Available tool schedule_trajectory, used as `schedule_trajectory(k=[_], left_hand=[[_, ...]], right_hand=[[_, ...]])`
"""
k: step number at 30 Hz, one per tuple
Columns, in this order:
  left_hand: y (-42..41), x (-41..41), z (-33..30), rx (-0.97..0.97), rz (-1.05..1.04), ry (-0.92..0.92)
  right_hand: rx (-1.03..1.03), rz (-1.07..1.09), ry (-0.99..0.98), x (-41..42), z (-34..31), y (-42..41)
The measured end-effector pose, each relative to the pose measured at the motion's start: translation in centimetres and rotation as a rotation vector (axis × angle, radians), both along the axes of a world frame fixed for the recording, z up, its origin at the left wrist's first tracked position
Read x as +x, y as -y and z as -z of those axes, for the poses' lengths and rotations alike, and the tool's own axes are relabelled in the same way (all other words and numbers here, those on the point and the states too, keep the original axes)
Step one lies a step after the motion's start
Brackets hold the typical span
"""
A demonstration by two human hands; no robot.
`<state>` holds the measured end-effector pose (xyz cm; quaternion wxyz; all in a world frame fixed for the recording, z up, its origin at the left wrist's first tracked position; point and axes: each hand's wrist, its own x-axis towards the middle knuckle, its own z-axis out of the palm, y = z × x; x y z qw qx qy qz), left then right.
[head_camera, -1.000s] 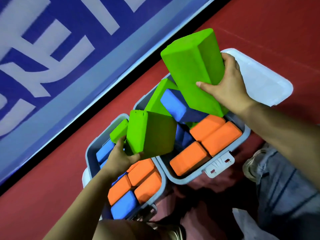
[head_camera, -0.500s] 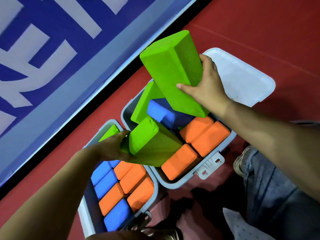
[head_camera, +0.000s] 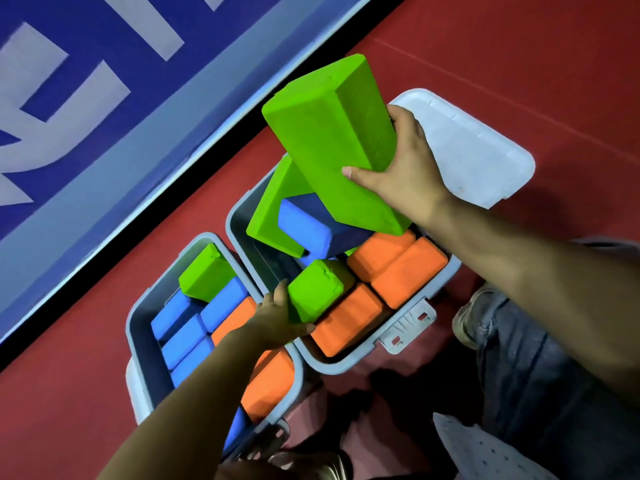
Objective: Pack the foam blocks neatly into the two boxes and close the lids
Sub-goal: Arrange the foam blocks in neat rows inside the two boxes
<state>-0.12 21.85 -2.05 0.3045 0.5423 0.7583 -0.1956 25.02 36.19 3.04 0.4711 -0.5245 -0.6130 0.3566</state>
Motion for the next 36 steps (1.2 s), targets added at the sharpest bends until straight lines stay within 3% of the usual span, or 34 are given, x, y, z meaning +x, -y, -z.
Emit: schedule_trajectory(k=[5,14,19,27,30,32,36], left_hand=[[0.3,-0.2,0.4,-0.046,0.008,-0.008],[-4.3,-0.8,-1.7,-0.195,0.352,-0.086],[-2.8,-0.4,-0.7,-0.21,0.242,0.031],[-1.1,0.2,0.1,-0.108,0.157,0.009],[-2.9,-1.4,-0.2,-0.216,0.151,0.103],[-5.2,-2.0,-0.8,-0.245,-0.027,0.283],[-10.8,0.1,1.3,0.247,-0.765,0.445]], right_hand=[[0.008,-0.014,-0.032,-0.5,-0.3,-0.3],[0.028,-0.013,-0.011,-3.0,-0.8,-1.0],[-0.009,-0.005,0.021,-3.4,-0.1,-1.2],[-0.019,-0.039,0.084,-3.6,0.0,-0.7],[-0.045,-0.051,0.159,-2.7,-0.2,-0.3],[-0.053,-0.052,0.22,-1.9,-0.3,-0.1],[-0.066,0.003,0.287,-0.5,0.0,-0.2]])
